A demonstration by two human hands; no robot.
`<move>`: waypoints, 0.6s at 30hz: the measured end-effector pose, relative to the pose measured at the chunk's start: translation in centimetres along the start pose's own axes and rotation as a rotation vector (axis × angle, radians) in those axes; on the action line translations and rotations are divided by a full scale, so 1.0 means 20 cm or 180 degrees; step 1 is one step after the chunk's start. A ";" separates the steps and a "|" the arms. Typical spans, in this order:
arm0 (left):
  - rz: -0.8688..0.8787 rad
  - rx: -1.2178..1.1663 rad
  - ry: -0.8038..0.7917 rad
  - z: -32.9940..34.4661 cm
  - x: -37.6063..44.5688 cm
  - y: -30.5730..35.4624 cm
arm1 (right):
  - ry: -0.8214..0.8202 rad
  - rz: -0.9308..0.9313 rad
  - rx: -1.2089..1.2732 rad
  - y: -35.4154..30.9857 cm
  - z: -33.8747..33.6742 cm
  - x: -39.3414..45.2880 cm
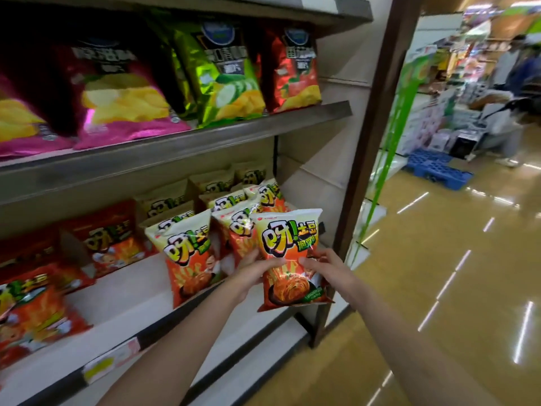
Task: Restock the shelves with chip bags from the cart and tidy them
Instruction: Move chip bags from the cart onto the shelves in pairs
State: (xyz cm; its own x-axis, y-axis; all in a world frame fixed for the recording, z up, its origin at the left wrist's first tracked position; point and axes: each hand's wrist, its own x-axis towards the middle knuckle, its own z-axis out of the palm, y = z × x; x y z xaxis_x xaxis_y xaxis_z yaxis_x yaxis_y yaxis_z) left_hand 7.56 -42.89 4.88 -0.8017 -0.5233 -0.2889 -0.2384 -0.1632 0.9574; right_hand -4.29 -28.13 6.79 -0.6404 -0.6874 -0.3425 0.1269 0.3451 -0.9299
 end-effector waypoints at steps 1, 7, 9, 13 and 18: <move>0.0054 -0.0024 0.0023 0.04 0.06 0.01 | 0.0019 -0.0015 -0.0052 -0.01 -0.05 0.05; 0.0236 0.0038 0.0825 0.24 0.46 0.10 | 0.0269 -0.0227 -0.0790 -0.15 -0.28 0.42; 0.0187 0.0090 0.1057 0.27 0.62 0.13 | 0.0344 -0.0234 -0.1319 -0.19 -0.34 0.59; 0.0145 0.0419 0.1206 0.26 0.83 0.20 | 0.0256 -0.0203 -0.1354 -0.14 -0.46 1.09; -0.0063 0.0391 0.1320 0.21 0.94 0.22 | 0.0026 -0.0203 -0.1392 -0.26 -0.34 1.21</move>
State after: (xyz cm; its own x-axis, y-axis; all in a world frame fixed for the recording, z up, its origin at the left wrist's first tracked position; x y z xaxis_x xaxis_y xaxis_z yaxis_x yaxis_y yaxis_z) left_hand -10.92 -50.01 3.65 -0.5140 -0.8170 -0.2612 -0.3352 -0.0890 0.9379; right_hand -25.68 -42.21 4.24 -0.6428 -0.7116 -0.2837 -0.2444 0.5415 -0.8044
